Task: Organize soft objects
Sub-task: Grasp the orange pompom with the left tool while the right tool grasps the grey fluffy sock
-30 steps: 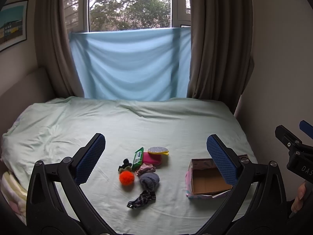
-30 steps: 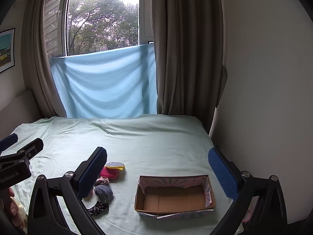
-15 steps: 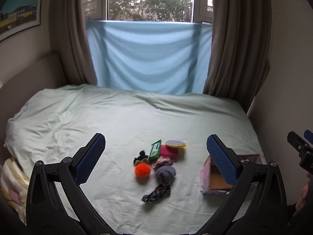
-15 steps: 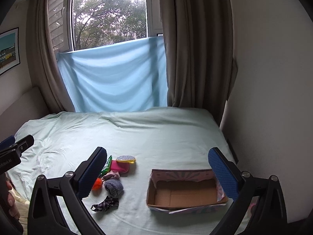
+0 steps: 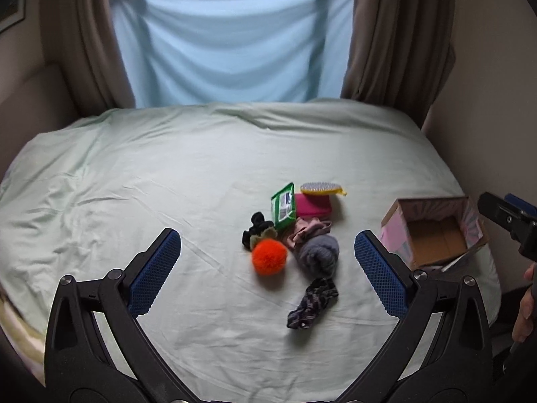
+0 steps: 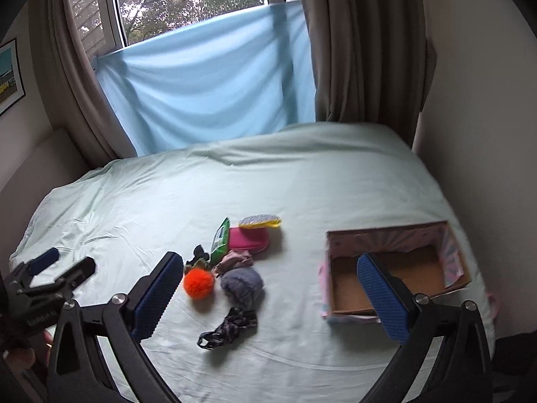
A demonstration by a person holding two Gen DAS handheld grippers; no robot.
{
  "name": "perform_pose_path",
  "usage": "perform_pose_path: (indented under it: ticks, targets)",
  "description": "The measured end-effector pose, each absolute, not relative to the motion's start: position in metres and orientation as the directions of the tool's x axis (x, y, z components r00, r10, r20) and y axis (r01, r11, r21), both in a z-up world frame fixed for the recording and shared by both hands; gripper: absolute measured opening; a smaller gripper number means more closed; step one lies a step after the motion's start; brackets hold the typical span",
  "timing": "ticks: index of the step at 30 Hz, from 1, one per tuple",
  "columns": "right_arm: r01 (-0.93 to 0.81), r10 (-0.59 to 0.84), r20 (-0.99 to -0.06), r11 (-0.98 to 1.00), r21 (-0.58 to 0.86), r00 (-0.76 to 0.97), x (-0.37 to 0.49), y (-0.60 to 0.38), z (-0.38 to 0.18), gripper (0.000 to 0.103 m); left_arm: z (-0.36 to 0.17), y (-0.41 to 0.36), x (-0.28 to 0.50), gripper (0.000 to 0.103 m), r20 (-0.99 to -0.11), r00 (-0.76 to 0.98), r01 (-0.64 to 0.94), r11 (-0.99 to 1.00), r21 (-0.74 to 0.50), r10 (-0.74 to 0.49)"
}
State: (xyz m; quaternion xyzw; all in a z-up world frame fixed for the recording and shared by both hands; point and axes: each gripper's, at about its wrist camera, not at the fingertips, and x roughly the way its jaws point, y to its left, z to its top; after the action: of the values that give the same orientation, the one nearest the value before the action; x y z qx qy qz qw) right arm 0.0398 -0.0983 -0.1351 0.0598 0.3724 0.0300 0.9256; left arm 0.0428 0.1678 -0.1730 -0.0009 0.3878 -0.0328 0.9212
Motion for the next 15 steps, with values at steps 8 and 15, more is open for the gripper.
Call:
perform_pose_path:
  ticks: [8,15]
  targets:
    - [0.002,0.126,-0.731,0.985,0.172,0.671,0.093,-0.054,-0.233,0.103,-0.292,0.180,0.097,0.103,-0.738,0.661,0.159,0.986,-0.042,-0.138]
    - [-0.028,0.238,-0.769,0.961,0.275,0.593,0.143,-0.039,-0.326,0.103,-0.382,0.174,0.133,0.101,-0.754,0.632,0.218,0.975,-0.048,-0.178]
